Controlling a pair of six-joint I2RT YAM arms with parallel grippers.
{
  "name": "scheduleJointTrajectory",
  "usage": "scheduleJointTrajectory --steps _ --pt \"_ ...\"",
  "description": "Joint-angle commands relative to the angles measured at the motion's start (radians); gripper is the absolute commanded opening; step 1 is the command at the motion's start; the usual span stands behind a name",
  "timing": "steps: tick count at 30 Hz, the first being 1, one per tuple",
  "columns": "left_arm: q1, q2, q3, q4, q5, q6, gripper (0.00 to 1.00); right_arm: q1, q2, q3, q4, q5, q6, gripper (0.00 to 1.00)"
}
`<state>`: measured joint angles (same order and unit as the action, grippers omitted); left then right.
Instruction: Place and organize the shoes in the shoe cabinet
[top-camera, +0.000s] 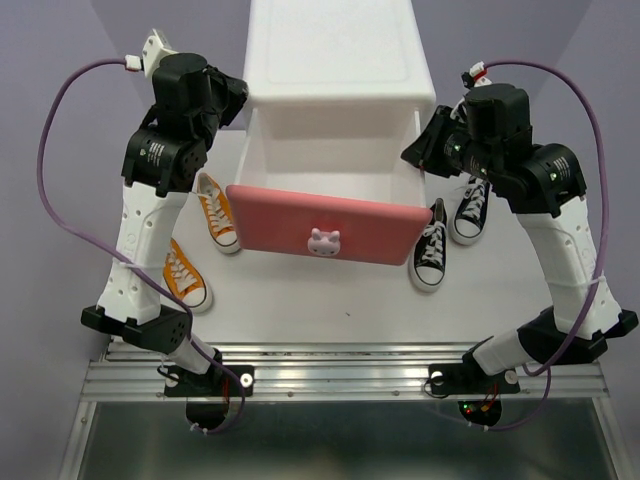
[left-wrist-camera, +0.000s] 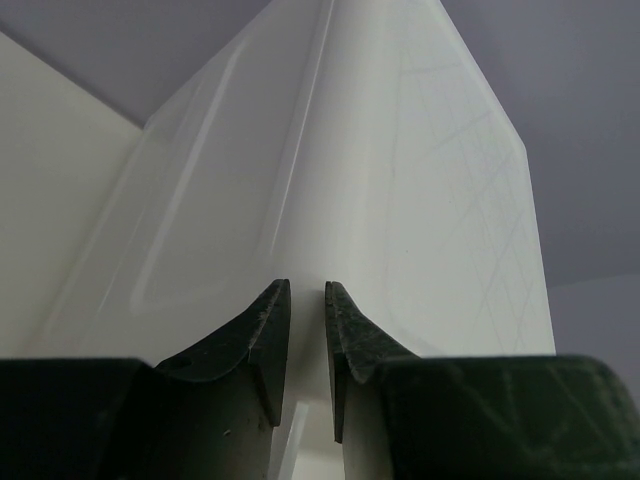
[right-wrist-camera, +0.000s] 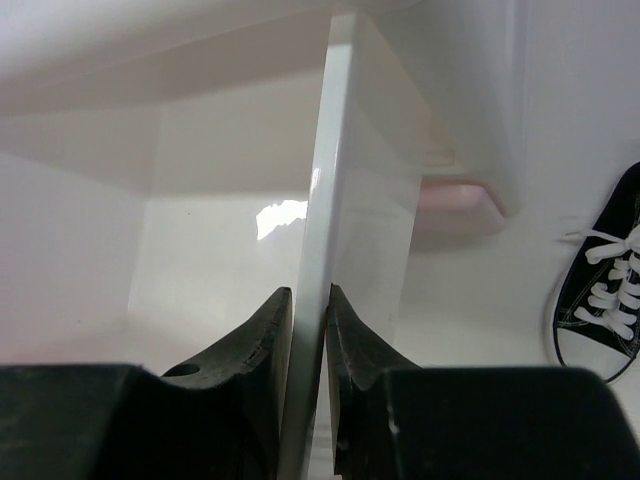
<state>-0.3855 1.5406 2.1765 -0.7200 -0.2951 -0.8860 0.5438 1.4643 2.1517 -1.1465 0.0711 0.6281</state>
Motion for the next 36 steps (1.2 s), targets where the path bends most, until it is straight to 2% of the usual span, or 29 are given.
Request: scheduleJointTrajectory --steps 1,5,6,8,9,10,11,13,15,19,20,21,23,24,26,29,31,36 --pt "-0.047 0.046 0.002 -0.093 0.160 0.024 0.31 0.035 -0.027 0.034 -0.047 -0.134 -0.086 0.01" --pt "-0.046 0.069 0.028 -0.084 0.171 0.039 0.31 0.035 0.013 0.157 -0.059 -0.077 -0.188 0.01" --pt "-0.046 0.075 0.043 -0.082 0.178 0.042 0.31 0.035 0.031 0.181 -0.058 -0.013 -0.211 0.01" --pt "-0.047 0.090 0.060 -0.085 0.185 0.051 0.38 0.035 0.057 0.227 -0.044 0.088 -0.251 0.03" --pt "-0.046 0.092 0.069 -0.087 0.188 0.051 0.44 0.035 0.076 0.243 -0.006 0.102 -0.260 0.09" --pt "-0.046 0.090 0.069 -0.085 0.191 0.051 0.52 0.035 0.080 0.235 0.020 0.075 -0.255 0.09" --pt "-0.046 0.087 0.066 -0.084 0.192 0.053 0.52 0.035 0.080 0.218 0.059 0.075 -0.252 0.09" --pt "-0.046 0.070 0.071 -0.087 0.197 0.050 0.55 0.035 0.076 0.145 0.179 -0.106 -0.229 0.09" --pt "-0.046 0.040 0.068 -0.091 0.188 0.047 0.57 0.035 0.074 0.099 0.269 -0.146 -0.180 0.10" --pt "-0.046 -0.052 -0.007 -0.101 0.174 0.030 0.61 0.035 0.076 0.080 0.320 -0.186 -0.160 0.15" --pt "-0.046 -0.075 -0.039 -0.096 0.180 0.022 0.61 0.035 0.073 0.077 0.321 -0.189 -0.163 0.18" --pt "-0.046 -0.126 -0.113 -0.093 0.194 0.012 0.61 0.035 0.071 0.076 0.321 -0.185 -0.163 0.29" --pt "-0.046 -0.180 -0.194 -0.069 0.209 -0.026 0.61 0.035 0.061 0.060 0.321 -0.174 -0.160 0.56" --pt "-0.046 -0.230 -0.267 -0.059 0.223 -0.037 0.61 0.035 0.056 0.054 0.323 -0.162 -0.159 0.79" --pt "-0.047 -0.270 -0.311 -0.056 0.217 -0.057 0.61 0.035 0.045 0.048 0.323 -0.159 -0.143 1.00" --pt "-0.047 -0.321 -0.351 -0.068 0.214 -0.077 0.61 0.035 0.011 0.046 0.323 -0.159 -0.127 1.00" --pt "-0.047 -0.342 -0.374 -0.073 0.231 -0.079 0.61 0.035 -0.015 0.048 0.323 -0.099 -0.114 1.00" --pt "-0.052 -0.352 -0.445 -0.052 0.277 -0.079 0.54 0.035 -0.061 0.013 0.321 0.252 -0.122 1.00"
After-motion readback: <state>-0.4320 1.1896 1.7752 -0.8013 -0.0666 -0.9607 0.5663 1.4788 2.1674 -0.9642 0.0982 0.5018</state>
